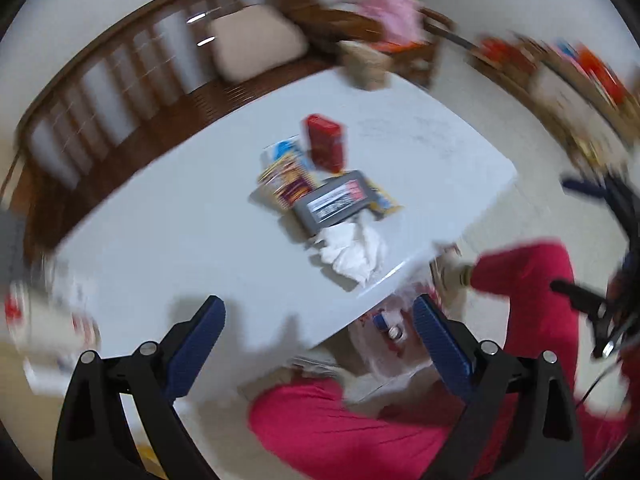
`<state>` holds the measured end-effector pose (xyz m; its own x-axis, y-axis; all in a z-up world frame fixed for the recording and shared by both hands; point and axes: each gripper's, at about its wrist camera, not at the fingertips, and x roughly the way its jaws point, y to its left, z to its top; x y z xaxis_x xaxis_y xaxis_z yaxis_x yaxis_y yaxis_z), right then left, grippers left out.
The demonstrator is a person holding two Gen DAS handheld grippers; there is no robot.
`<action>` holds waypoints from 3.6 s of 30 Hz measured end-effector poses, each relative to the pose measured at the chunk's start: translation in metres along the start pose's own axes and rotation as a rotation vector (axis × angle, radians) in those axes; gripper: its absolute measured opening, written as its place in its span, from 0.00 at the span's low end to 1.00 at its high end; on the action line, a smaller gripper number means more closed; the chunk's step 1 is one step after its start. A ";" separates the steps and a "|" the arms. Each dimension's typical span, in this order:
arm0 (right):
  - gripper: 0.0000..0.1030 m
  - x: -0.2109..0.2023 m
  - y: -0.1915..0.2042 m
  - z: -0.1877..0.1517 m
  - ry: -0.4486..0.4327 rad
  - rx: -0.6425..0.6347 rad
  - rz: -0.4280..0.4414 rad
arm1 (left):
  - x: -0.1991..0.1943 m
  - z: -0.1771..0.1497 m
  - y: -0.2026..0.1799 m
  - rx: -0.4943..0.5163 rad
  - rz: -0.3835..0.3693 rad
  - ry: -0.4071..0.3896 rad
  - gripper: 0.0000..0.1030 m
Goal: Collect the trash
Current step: 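Raise both tools back over the table toward the tissue and black box, then grasp the black labelled box with the left tool while the right tool grasps the white tissue, then lift the black box and white tissue off the table toward the trash bag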
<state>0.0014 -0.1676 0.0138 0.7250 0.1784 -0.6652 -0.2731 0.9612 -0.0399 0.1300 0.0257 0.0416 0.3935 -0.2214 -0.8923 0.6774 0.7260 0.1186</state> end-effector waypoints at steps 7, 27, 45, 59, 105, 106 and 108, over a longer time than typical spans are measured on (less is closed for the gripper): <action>0.93 -0.005 -0.003 0.038 -0.001 -0.007 0.063 | 0.005 0.026 0.009 0.171 0.005 0.014 0.90; 0.93 0.080 -0.019 0.048 0.158 0.045 0.213 | 0.099 0.063 -0.013 0.551 -0.070 0.102 0.90; 0.93 0.161 0.025 -0.014 0.138 0.081 0.236 | 0.167 0.085 -0.026 0.618 -0.143 0.186 0.90; 0.92 0.207 0.039 -0.024 0.076 0.095 0.114 | 0.196 0.088 -0.030 0.635 -0.174 0.214 0.89; 0.26 0.190 0.031 -0.031 0.065 0.091 -0.035 | 0.192 0.092 0.007 0.098 -0.067 0.205 0.54; 0.26 0.188 0.030 -0.031 0.063 0.090 -0.040 | 0.189 0.091 0.009 0.084 -0.063 0.199 0.54; 0.26 0.182 0.028 -0.030 0.059 0.089 -0.048 | 0.186 0.091 0.013 0.070 -0.057 0.187 0.54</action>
<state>0.1070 -0.1143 -0.1311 0.6969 0.1215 -0.7068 -0.1801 0.9836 -0.0085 0.2679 -0.0655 -0.0828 0.2353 -0.1308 -0.9631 0.7390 0.6676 0.0899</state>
